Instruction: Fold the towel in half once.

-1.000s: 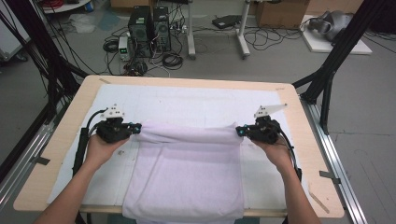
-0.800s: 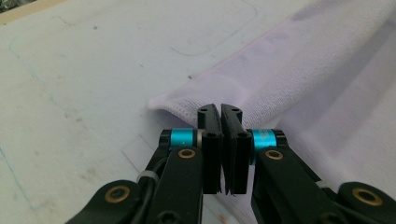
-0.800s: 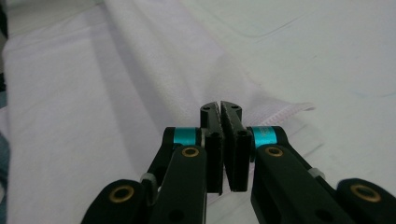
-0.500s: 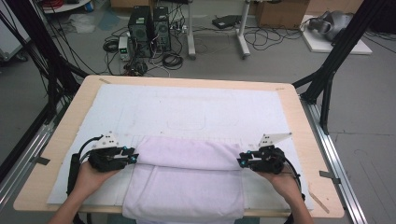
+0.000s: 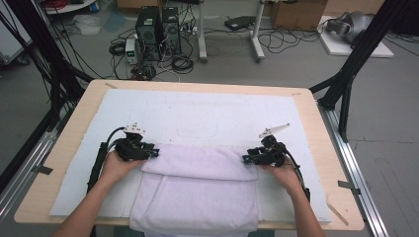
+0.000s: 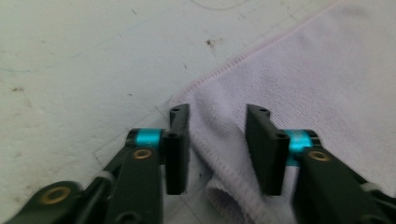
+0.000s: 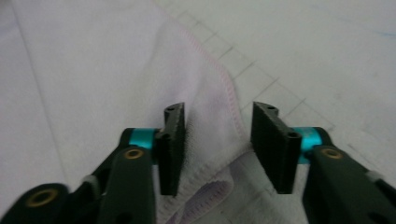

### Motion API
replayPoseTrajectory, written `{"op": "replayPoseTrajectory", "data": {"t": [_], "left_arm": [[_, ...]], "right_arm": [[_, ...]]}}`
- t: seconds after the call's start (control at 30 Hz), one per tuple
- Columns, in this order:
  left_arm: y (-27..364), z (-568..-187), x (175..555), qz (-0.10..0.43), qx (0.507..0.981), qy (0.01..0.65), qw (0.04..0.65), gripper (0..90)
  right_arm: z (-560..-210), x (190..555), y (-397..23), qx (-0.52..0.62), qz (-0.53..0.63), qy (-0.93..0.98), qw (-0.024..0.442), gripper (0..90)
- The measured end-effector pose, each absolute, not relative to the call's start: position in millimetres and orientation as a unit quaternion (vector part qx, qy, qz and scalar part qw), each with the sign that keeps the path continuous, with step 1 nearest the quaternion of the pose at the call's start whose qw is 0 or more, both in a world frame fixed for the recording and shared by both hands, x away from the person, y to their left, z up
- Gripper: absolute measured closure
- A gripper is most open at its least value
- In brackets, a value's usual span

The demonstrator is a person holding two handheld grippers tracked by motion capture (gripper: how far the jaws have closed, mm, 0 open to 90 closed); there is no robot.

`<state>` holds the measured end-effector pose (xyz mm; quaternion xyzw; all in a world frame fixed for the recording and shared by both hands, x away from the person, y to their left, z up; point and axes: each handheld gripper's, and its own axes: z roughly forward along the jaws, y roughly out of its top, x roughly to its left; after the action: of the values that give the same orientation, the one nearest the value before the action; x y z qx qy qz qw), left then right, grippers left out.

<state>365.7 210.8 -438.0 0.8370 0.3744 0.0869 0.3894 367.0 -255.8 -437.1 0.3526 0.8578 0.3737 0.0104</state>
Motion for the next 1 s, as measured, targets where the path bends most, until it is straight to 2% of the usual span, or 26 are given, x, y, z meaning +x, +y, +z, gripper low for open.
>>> {"op": "replayPoseTrajectory", "data": {"t": [0.03,0.07,0.13,0.27,0.6,0.77,1.0], "left_arm": [[208,-437,365,0.095,0.84,0.367,0.388,79.9],[206,-437,363,0.101,0.844,0.362,0.384,82.4],[203,-436,360,0.117,0.844,0.356,0.383,84.8],[207,-425,356,0.134,0.83,0.355,0.409,85.4],[218,-403,335,0.158,0.805,0.341,0.459,85.0],[217,-403,326,0.168,0.809,0.334,0.453,84.1],[217,-408,327,0.165,0.807,0.342,0.452,83.7]], "right_arm": [[-438,366,-254,0.344,0.367,0.864,0.02,67.8],[-436,366,-254,0.332,0.368,0.868,0.015,75.2],[-433,364,-252,0.324,0.368,0.871,0.029,79.5],[-424,358,-251,0.316,0.377,0.869,0.055,79.6],[-400,344,-252,0.298,0.418,0.854,0.08,78.3],[-394,337,-252,0.296,0.421,0.852,0.095,76.5],[-399,341,-252,0.303,0.42,0.851,0.086,76.0]]}}
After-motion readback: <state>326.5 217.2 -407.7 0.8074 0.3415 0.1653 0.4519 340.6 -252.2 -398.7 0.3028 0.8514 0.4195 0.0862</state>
